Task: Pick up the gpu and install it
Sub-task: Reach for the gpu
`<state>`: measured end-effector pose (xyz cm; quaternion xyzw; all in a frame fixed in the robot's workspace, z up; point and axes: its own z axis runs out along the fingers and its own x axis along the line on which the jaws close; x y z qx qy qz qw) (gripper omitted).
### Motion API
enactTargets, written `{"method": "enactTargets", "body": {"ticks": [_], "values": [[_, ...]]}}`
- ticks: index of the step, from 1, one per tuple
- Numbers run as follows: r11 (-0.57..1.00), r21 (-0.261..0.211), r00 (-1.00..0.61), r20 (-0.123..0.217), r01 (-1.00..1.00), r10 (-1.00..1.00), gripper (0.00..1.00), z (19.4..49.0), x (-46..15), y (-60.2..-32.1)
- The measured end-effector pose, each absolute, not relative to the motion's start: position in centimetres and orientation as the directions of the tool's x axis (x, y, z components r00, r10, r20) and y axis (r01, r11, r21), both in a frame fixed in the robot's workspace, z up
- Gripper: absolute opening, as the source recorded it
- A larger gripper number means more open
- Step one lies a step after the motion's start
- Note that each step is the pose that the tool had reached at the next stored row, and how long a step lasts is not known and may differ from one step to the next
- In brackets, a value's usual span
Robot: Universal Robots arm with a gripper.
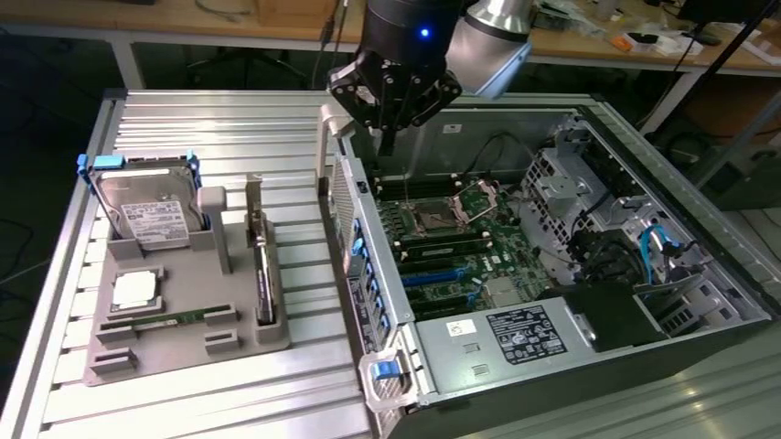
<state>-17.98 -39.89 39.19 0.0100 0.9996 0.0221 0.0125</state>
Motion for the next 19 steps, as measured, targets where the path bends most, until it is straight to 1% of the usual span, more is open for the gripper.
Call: {"method": "enactTargets", "body": {"ticks": [19], "values": [[0.999, 0.044, -1.000, -0.024, -0.019, -0.018, 0.11, 39.1, -21.4, -39.9]]}}
